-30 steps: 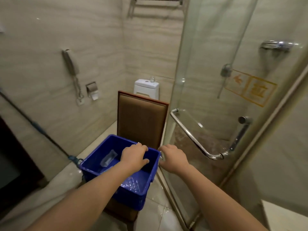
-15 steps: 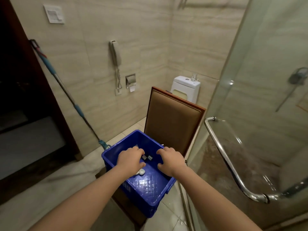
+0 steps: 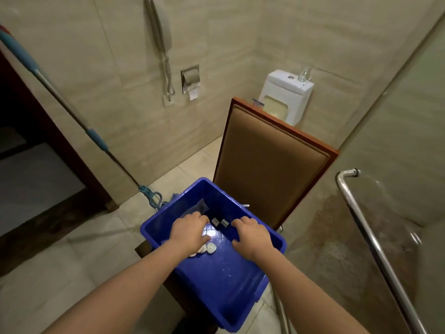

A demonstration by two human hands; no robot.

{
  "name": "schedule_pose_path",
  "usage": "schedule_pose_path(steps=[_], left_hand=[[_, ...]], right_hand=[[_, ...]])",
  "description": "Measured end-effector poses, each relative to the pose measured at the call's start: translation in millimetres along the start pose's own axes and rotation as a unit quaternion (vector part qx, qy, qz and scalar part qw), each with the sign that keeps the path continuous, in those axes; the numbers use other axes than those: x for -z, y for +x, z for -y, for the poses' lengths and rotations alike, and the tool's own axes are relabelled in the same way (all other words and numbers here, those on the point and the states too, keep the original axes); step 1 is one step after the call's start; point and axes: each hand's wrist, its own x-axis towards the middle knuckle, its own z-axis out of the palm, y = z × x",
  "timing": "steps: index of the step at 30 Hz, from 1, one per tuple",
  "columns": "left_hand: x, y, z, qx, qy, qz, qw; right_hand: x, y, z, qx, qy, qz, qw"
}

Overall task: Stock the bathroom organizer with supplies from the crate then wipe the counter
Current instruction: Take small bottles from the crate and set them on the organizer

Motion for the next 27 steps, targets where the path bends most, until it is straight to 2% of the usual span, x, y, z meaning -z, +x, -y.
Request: schedule_pose_path(steps=[7, 13, 21, 27], left_hand=[[-43, 91, 45, 0.011, -0.022, 0.093, 0.995], [-100, 155, 68, 0.018, -0.025, 0.156, 0.987], [-175, 212, 83, 0.013, -0.056, 0.195, 0.979], [-211, 234, 89, 0.02, -0.086, 0.222, 0.971]], right_hand=[[-41, 90, -12, -0.044, 0.016, 0.088, 0.995], [-94, 146, -27, -0.077, 0.044, 0.131, 0.987], [-155, 211, -48, -0.103, 0.064, 0.157, 0.98], [-190, 246, -55, -0.121, 0.115, 0.141, 0.976]])
